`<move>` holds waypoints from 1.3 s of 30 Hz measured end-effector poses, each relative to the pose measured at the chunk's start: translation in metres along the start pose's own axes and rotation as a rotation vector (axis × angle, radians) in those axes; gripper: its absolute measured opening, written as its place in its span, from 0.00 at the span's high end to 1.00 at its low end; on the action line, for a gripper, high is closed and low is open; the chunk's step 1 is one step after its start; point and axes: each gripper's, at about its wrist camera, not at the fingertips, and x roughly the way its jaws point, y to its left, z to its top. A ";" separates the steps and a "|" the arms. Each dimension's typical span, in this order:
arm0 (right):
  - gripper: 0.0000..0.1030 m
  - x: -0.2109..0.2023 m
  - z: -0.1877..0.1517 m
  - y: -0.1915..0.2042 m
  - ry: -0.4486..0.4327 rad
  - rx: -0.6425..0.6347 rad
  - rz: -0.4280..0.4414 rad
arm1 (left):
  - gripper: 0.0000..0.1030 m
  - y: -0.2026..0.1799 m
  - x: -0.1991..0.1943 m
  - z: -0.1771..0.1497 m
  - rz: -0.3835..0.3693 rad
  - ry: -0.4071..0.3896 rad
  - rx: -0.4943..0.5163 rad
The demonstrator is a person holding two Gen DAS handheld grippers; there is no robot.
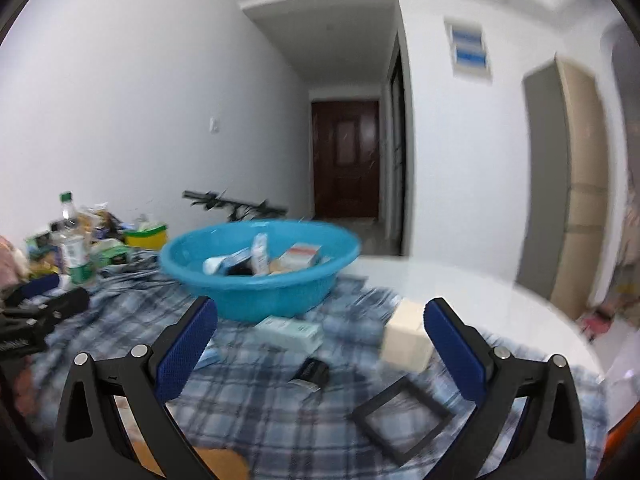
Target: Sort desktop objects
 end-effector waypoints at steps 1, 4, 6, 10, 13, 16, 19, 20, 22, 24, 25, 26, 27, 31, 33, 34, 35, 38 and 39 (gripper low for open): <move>0.00 -0.001 -0.001 0.001 -0.010 -0.012 -0.003 | 0.00 0.001 0.000 -0.001 0.011 -0.006 0.004; 0.00 -0.002 -0.005 0.002 -0.017 -0.014 0.018 | 0.00 0.008 0.000 -0.004 0.023 -0.022 -0.019; 0.00 -0.001 -0.007 0.003 -0.016 -0.016 0.017 | 0.00 0.011 0.000 -0.005 0.002 -0.029 -0.043; 0.00 0.001 -0.009 0.004 -0.008 -0.016 0.022 | 0.00 0.009 0.000 -0.008 0.006 -0.037 -0.036; 0.00 0.000 -0.011 0.007 -0.014 -0.032 0.020 | 0.00 0.008 0.002 -0.010 0.016 -0.032 -0.026; 0.00 0.001 -0.015 0.007 -0.012 -0.038 0.018 | 0.00 0.010 0.004 -0.013 0.004 -0.028 -0.049; 0.00 0.003 -0.017 0.009 0.004 -0.041 0.021 | 0.00 0.009 0.007 -0.017 0.010 -0.019 -0.035; 0.00 0.004 -0.017 0.010 0.006 -0.046 0.019 | 0.00 0.009 0.008 -0.017 0.012 -0.014 -0.031; 0.00 0.007 -0.018 0.012 0.019 -0.056 0.032 | 0.00 0.009 0.008 -0.017 0.000 -0.012 -0.035; 0.00 0.011 -0.019 0.014 0.043 -0.063 0.035 | 0.00 0.008 0.008 -0.018 0.008 -0.016 -0.032; 0.00 0.012 -0.019 0.014 0.047 -0.063 0.034 | 0.00 0.007 0.007 -0.018 0.013 -0.020 -0.027; 0.00 0.011 -0.019 0.014 0.044 -0.060 0.032 | 0.00 0.005 0.005 -0.018 0.019 -0.029 -0.018; 0.00 0.010 -0.020 0.013 0.042 -0.057 0.028 | 0.00 0.002 0.004 -0.018 0.024 -0.039 -0.006; 0.00 0.018 -0.021 0.006 0.083 -0.023 0.020 | 0.00 -0.009 0.003 -0.019 0.025 -0.044 0.049; 0.00 0.018 -0.020 -0.001 0.081 0.012 0.010 | 0.00 -0.007 0.003 -0.019 0.022 -0.044 0.041; 0.00 0.018 -0.021 -0.004 0.080 0.023 0.005 | 0.00 -0.006 0.004 -0.018 0.023 -0.042 0.036; 0.00 0.018 -0.021 -0.005 0.082 0.032 0.004 | 0.00 -0.005 0.004 -0.018 0.025 -0.039 0.031; 0.00 0.019 -0.021 -0.003 0.086 0.024 0.003 | 0.00 -0.005 0.004 -0.018 0.026 -0.039 0.033; 0.00 0.018 -0.021 -0.002 0.083 0.017 0.003 | 0.00 -0.005 0.005 -0.018 0.026 -0.038 0.037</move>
